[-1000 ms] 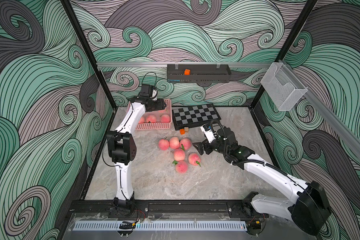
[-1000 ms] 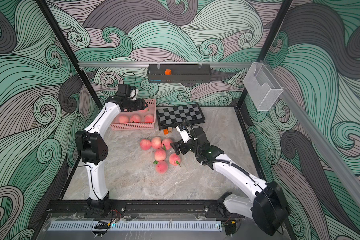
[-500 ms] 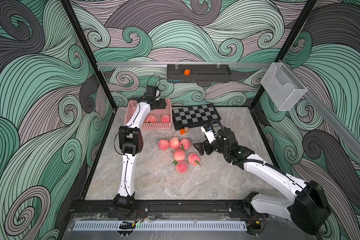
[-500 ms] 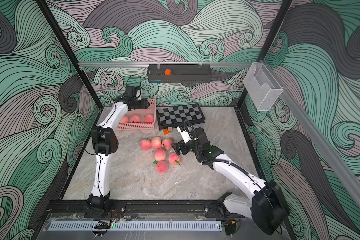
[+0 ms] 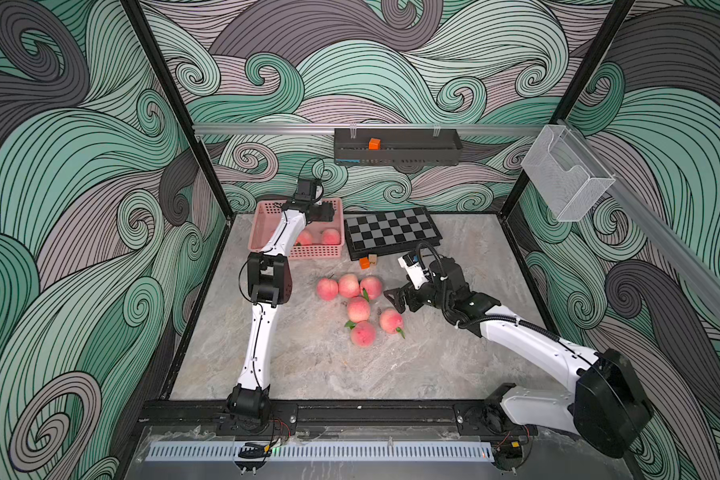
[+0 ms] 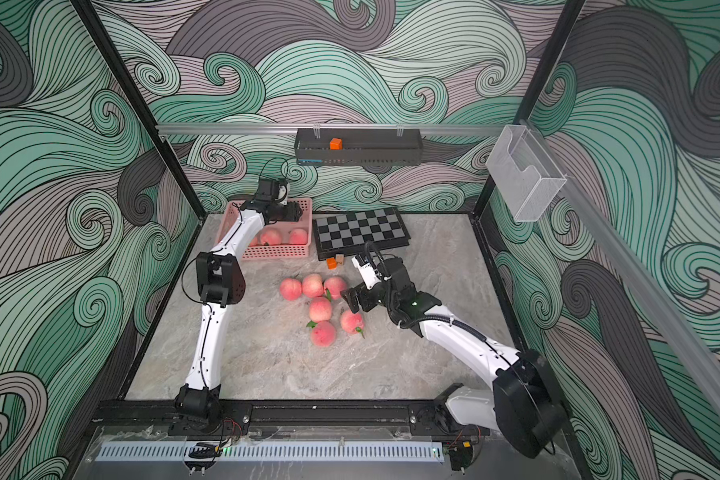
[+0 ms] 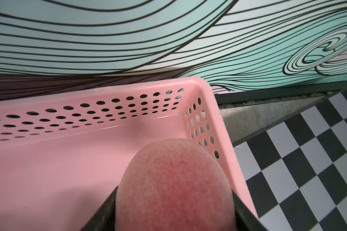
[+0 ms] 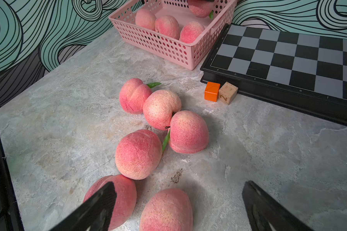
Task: Put the peaches into the basket
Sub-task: Place the peach in the basket.
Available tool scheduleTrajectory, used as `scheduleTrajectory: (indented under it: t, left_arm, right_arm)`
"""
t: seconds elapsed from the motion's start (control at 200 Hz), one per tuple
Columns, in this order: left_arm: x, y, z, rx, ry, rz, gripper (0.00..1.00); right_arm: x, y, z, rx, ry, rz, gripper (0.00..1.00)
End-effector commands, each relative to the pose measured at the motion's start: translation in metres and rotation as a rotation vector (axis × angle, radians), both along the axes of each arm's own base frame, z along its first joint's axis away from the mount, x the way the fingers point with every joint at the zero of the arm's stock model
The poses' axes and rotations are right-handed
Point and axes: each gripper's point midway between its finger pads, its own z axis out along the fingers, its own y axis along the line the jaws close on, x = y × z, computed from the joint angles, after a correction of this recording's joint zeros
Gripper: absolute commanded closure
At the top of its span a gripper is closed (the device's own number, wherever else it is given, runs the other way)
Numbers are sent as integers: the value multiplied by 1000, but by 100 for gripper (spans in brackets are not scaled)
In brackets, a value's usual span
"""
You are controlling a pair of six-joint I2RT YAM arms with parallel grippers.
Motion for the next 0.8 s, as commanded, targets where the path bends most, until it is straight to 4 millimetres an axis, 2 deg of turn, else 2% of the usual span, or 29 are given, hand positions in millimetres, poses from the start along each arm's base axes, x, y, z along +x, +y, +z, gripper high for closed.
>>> scheduleTrajectory:
  t: [0.0,0.195,0.425,0.585,0.795]
  left_arm:
    - [11,1,-1,2,-37,-8,40]
    - [13,-3,-15,-17,-24,-12,40]
    - [13,-4,-20,-15,-21,-20,40]
    - [10,-5,-36,-21,12,-22,39]
    - [8,-6,-47,-28,27,-23,36]
  right_arm:
    - [1,-3,-2,-2,-8,-8,1]
    - [1,-7,-4,-18,-18,-19,1]
    - [2,-8,-5,-25,-19,-23,1]
    - [3,-11,-8,-32,-14,-30,1]
    - [3,-16,-7,-40,-22,-43,1]
